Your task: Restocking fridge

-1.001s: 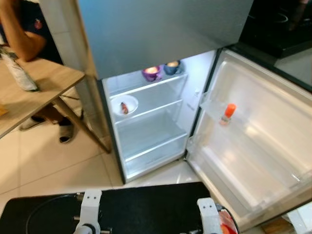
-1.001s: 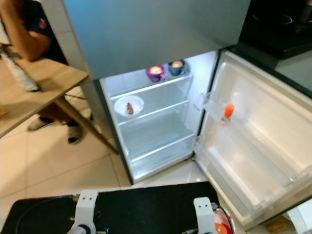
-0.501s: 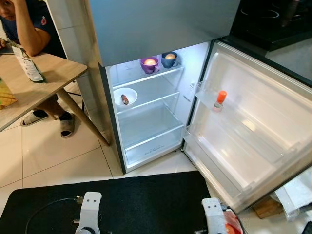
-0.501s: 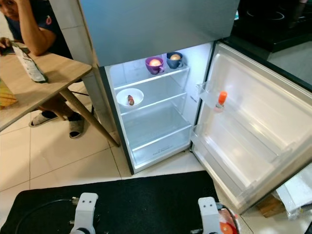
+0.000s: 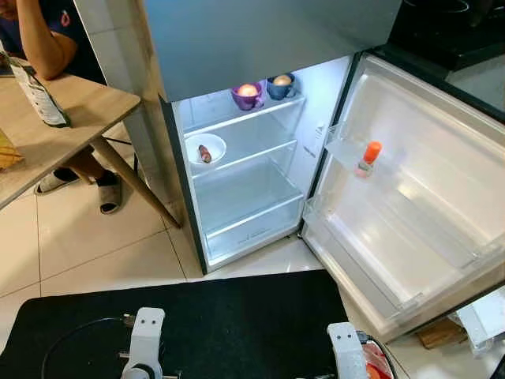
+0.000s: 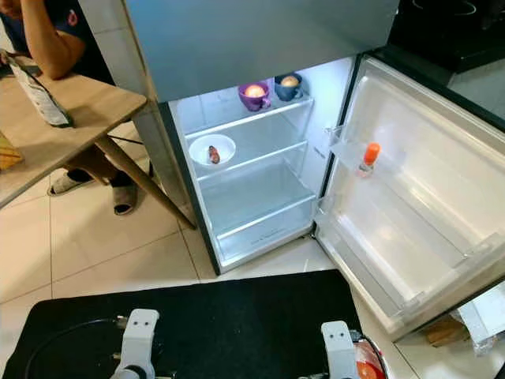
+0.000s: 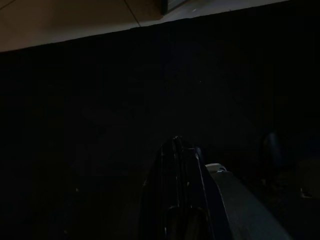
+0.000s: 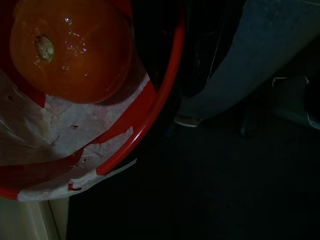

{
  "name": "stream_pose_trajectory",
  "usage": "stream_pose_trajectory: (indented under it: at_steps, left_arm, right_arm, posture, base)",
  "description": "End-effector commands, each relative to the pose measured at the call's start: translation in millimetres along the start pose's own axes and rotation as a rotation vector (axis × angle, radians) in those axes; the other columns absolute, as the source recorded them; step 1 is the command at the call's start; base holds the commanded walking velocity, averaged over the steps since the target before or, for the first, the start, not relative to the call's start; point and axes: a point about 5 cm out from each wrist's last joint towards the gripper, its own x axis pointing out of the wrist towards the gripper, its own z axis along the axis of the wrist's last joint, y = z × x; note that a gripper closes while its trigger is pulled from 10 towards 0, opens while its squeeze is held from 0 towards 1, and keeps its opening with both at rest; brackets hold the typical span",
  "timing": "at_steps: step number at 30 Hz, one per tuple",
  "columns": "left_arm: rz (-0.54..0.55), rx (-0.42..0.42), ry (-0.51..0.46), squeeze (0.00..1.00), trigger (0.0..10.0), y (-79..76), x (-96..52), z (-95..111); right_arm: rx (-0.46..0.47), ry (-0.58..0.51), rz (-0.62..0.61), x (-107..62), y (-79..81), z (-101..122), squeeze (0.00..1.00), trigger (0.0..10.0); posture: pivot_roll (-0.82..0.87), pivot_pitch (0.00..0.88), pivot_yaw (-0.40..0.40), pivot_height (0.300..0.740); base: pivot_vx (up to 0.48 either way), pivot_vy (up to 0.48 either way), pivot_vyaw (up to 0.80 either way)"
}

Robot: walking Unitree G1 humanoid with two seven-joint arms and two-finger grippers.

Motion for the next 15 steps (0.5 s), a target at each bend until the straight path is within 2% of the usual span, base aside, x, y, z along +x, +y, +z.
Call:
stream_pose_trajectory:
  at_steps: [1, 4, 13, 15]
  left_arm:
    - [0.007, 0.027, 0.02, 0.0, 10.0, 3.9, -3.1, -6.1]
    - [0.008, 0.033, 0.019, 0.0, 10.0, 3.5, -3.1, -6.0]
    - [0.0, 0.024, 0.011, 0.0, 10.0, 0.9, -2.2, -4.8]
    - [0.0, 0.024, 0.016, 0.0, 10.0, 0.5, -1.9, -4.7]
  right_arm:
    - [-0.007, -0.011, 0.005, 1.7, 6.8, 4.4, 0.0, 10.0]
    - [-0.007, -0.016, 0.011, 2.8, 11.1, 7.6, 0.0, 10.0]
    - [0.0, -0.026, 0.016, 3.2, 10.7, 9.8, 0.0, 10.0]
    - [-0.007, -0.037, 0.026, 3.2, 10.9, 11.3, 0.0, 10.0]
  posture:
    - [-0.12, 0.086, 0.031, 0.74]
    - [-0.12, 0.085, 0.034, 0.74]
    - [-0.11, 0.084, 0.034, 0.74]
    - [-0.11, 0.085, 0.034, 0.74]
  base:
    - [0.0, 0.0, 0.0]
    - [0.0, 0.0, 0.0]
    - [0.0, 0.0, 0.0]
    - [0.247, 0.0, 0.0]
